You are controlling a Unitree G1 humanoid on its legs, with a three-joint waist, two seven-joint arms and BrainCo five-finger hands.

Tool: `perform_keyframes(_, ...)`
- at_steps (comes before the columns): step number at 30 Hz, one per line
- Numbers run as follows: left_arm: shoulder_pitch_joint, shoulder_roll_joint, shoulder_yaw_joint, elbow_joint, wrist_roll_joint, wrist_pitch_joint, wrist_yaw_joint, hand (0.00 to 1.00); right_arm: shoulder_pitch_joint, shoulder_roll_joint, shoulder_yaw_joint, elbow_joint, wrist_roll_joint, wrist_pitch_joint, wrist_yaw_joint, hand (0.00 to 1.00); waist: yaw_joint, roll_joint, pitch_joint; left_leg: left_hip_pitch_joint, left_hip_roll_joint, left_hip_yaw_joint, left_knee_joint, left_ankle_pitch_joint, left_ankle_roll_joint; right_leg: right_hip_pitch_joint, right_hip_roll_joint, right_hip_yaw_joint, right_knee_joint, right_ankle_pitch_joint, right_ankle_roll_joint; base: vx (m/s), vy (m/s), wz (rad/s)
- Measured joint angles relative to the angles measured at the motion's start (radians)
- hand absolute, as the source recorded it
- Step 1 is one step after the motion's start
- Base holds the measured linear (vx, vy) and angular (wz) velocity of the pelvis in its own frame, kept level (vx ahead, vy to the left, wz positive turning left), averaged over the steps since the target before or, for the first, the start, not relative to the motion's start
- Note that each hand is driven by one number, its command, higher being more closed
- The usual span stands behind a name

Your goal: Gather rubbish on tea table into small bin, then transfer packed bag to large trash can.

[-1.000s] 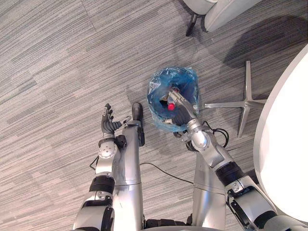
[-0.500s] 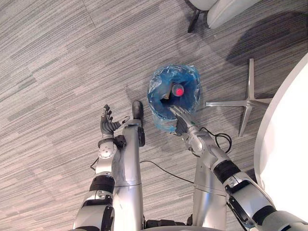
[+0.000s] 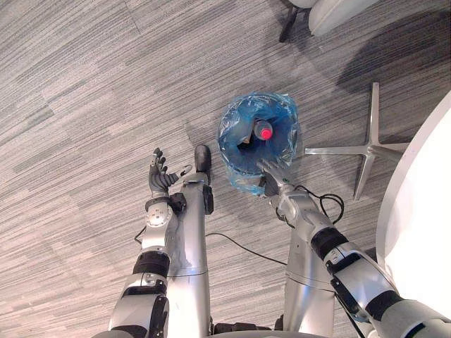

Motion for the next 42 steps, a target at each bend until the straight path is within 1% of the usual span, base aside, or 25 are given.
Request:
perform_keyframes(6,-0.003,-0.002,0.000,-0.008,0.000,0.000,0.000,0.00,-0.003,0.000,0.002,0.000,0.038,0.000,0.000,1.00,0.002,0.000,0.000,-0.005,0.001,-0.003,0.004,-0.002,0.003,-0.002,0.000,-0.003,0.003,-0.002,-0.002,0.00,0.000,0.00)
perform_keyframes(10,-0.004,-0.014,0.000,-0.021,0.000,0.000,0.000,0.00,-0.003,0.001,0.001,-0.018,0.063,-0.001,-0.002,1.00,0.014,0.000,0.000,-0.011,0.001,-0.008,0.014,-0.003,0.003,-0.004,0.000,-0.008,0.011,-0.005,-0.007,0.00,0.000,0.00)
perform_keyframes(14,-0.007,-0.017,0.002,-0.026,0.000,0.000,0.000,0.00,0.005,0.010,-0.013,-0.116,0.116,-0.005,-0.022,1.00,0.017,0.000,0.000,-0.011,0.001,-0.011,0.019,-0.002,0.003,-0.004,-0.001,-0.010,0.019,-0.007,-0.009,0.00,0.001,0.01)
perform_keyframes(18,-0.006,-0.018,0.002,-0.027,0.000,0.001,0.000,0.00,0.026,0.015,-0.043,-0.254,0.180,-0.013,-0.043,1.00,0.018,0.000,0.000,-0.006,0.003,-0.014,0.034,-0.001,0.000,0.002,0.000,-0.010,0.031,-0.007,-0.009,0.00,0.000,0.00)
perform_keyframes(20,-0.004,-0.024,0.001,-0.027,0.000,0.009,-0.001,0.00,0.058,0.021,-0.069,-0.347,0.232,-0.019,-0.050,1.00,0.017,0.000,0.000,0.015,0.004,-0.015,0.043,-0.003,0.001,0.026,0.000,-0.010,0.035,-0.007,-0.009,0.00,0.012,-0.02)
perform_keyframes(21,-0.002,-0.027,0.000,-0.027,0.001,0.012,-0.002,0.00,0.067,0.021,-0.070,-0.367,0.248,-0.020,-0.052,1.00,0.017,0.000,-0.001,0.024,0.005,-0.015,0.044,-0.004,0.001,0.036,0.001,-0.010,0.034,-0.007,-0.009,0.00,0.023,-0.03)
perform_keyframes(23,0.012,-0.048,-0.007,-0.032,0.002,0.019,-0.003,0.00,0.123,0.035,-0.093,-0.449,0.304,-0.026,-0.063,1.00,0.017,-0.001,-0.001,0.071,0.006,-0.014,0.040,-0.008,0.000,0.084,0.002,-0.010,0.027,-0.008,-0.008,0.00,0.000,0.00)
perform_keyframes(25,0.022,-0.061,-0.014,-0.032,0.002,0.021,-0.004,0.00,0.160,0.049,-0.108,-0.491,0.343,-0.035,-0.063,1.00,0.016,-0.001,-0.002,0.106,0.007,-0.010,0.023,-0.009,-0.003,0.118,0.003,-0.010,0.010,-0.007,-0.007,-0.02,0.009,-0.01)
perform_keyframes(27,0.055,-0.082,-0.036,-0.033,0.002,0.029,-0.008,0.00,0.216,0.067,-0.107,-0.541,0.426,-0.055,-0.058,1.00,0.013,-0.002,-0.002,0.177,0.022,0.007,-0.021,-0.008,-0.003,0.184,0.005,-0.012,-0.032,-0.002,0.002,-0.03,0.008,-0.07)
perform_keyframes(28,0.065,-0.084,-0.046,-0.033,0.002,0.032,-0.010,0.00,0.233,0.072,-0.107,-0.556,0.443,-0.056,-0.057,1.00,0.012,-0.002,-0.003,0.197,0.022,0.009,-0.033,-0.008,-0.003,0.203,0.006,-0.012,-0.044,-0.002,0.002,-0.01,0.002,-0.08)
perform_keyframes(30,0.111,-0.090,-0.054,-0.038,0.002,0.043,-0.025,0.00,0.305,0.093,-0.105,-0.602,0.490,-0.058,-0.036,1.00,-0.003,-0.003,-0.003,0.294,0.022,0.022,-0.078,-0.007,-0.005,0.297,0.010,-0.015,-0.087,0.004,0.012,0.00,0.001,-0.02)
perform_keyframes(31,0.123,-0.089,-0.056,-0.039,0.002,0.043,-0.026,0.00,0.320,0.098,-0.105,-0.611,0.503,-0.058,-0.031,1.00,-0.008,-0.003,-0.003,0.321,0.022,0.024,-0.089,-0.007,-0.005,0.323,0.011,-0.015,-0.098,0.006,0.014,0.03,-0.015,-0.04)
perform_keyframes(32,0.145,-0.088,-0.074,-0.041,0.002,0.044,-0.026,0.00,0.361,0.098,-0.105,-0.645,0.526,-0.058,-0.017,1.00,-0.007,-0.003,-0.003,0.379,0.023,0.026,-0.109,-0.005,-0.006,0.380,0.017,-0.015,-0.121,0.009,0.015,0.04,-0.017,-0.06)
perform_keyframes(33,0.154,-0.087,-0.080,-0.044,0.002,0.044,-0.026,0.00,0.377,0.098,-0.105,-0.657,0.530,-0.058,-0.015,1.00,-0.007,-0.003,-0.003,0.403,0.023,0.027,-0.117,-0.005,-0.006,0.404,0.019,-0.016,-0.131,0.009,0.015,0.06,-0.016,-0.08)
perform_keyframes(35,0.204,-0.086,-0.098,-0.071,0.002,0.048,-0.029,0.00,0.466,0.099,-0.103,-0.737,0.593,-0.063,0.010,1.00,-0.010,-0.006,-0.005,0.543,0.023,0.039,-0.182,-0.003,-0.004,0.541,0.023,-0.018,-0.195,0.010,0.017,0.09,-0.011,-0.02)
perform_keyframes(36,0.216,-0.086,-0.101,-0.075,0.002,0.048,-0.032,0.00,0.485,0.101,-0.102,-0.754,0.608,-0.064,0.016,1.00,-0.009,-0.009,-0.012,0.571,0.022,0.043,-0.198,-0.003,-0.003,0.566,0.023,-0.018,-0.209,0.011,0.018,0.11,-0.003,0.00)
perform_keyframes(37,0.245,-0.085,-0.115,-0.080,0.002,0.048,-0.043,0.00,0.521,0.109,-0.101,-0.780,0.636,-0.071,0.030,1.00,-0.011,-0.015,-0.035,0.617,0.022,0.050,-0.227,-0.002,-0.003,0.611,0.025,-0.018,-0.237,0.012,0.019,0.13,0.009,-0.02)
perform_keyframes(38,0.267,-0.085,-0.119,-0.081,0.003,0.049,-0.047,0.00,0.552,0.115,-0.099,-0.805,0.669,-0.079,0.042,1.00,-0.011,-0.017,-0.048,0.672,0.022,0.054,-0.257,0.000,-0.006,0.666,0.029,-0.020,-0.271,0.014,0.022,0.16,0.020,-0.01)
perform_keyframes(39,0.279,-0.086,-0.119,-0.081,0.003,0.049,-0.048,0.00,0.566,0.117,-0.096,-0.814,0.682,-0.083,0.051,1.00,-0.012,-0.018,-0.058,0.696,0.022,0.056,-0.271,0.000,-0.005,0.692,0.031,-0.022,-0.289,0.015,0.025,0.14,0.025,0.00)
perform_keyframes(40,0.300,-0.089,-0.120,-0.082,0.003,0.050,-0.048,0.00,0.590,0.117,-0.090,-0.830,0.701,-0.089,0.061,1.00,-0.012,-0.019,-0.079,0.728,0.022,0.057,-0.295,-0.002,-0.002,0.728,0.035,-0.027,-0.320,0.018,0.029,0.16,0.029,0.04)
perform_keyframes(42,0.353,-0.089,-0.130,-0.087,0.005,0.050,-0.052,0.00,0.654,0.123,-0.076,-0.880,0.738,-0.101,0.094,1.00,-0.013,-0.029,-0.121,0.832,0.019,0.073,-0.367,0.004,-0.003,0.829,0.036,-0.031,-0.386,0.022,0.035,0.18,0.023,0.05)
